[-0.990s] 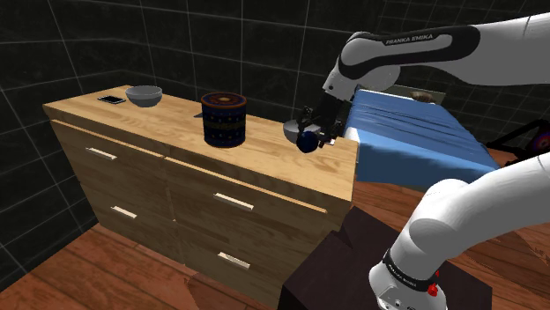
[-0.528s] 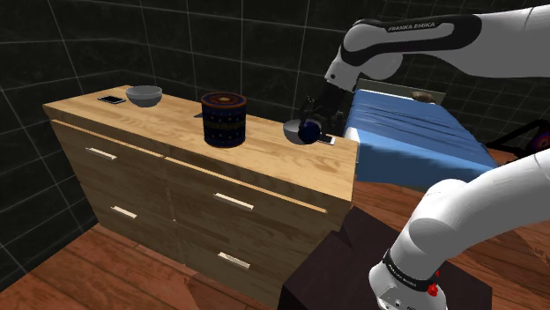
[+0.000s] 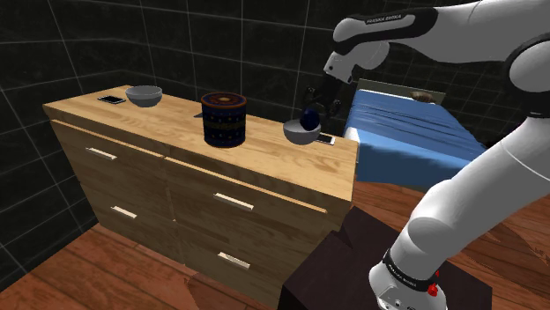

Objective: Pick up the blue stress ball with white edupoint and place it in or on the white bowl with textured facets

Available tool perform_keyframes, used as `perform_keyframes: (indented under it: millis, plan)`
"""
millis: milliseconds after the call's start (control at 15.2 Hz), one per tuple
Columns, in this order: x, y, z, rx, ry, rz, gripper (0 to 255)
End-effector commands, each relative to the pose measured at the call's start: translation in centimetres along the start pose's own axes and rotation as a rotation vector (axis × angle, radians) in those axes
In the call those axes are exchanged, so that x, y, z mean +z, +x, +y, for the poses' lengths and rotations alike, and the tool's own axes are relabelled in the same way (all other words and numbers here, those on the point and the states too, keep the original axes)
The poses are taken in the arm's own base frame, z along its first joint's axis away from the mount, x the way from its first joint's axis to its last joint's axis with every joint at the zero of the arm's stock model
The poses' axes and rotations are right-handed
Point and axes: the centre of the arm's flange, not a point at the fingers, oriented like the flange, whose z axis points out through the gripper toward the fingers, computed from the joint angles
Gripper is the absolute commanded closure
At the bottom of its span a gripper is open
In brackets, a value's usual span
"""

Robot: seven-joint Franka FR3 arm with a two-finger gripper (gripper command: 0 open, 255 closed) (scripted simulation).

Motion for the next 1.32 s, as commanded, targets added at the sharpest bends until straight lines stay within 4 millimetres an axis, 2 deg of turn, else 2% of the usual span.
perform_keyframes:
  millis: [0,858,1254]
  plan:
    - [-0.6,2.7,0.0,-0.001,-0.001,0.0,255]
    - [-4.7,19.4,1.6,-0.001,-0.001,0.0,255]
    - [-1.7,19.9,2.6,-0.001,-0.001,0.0,255]
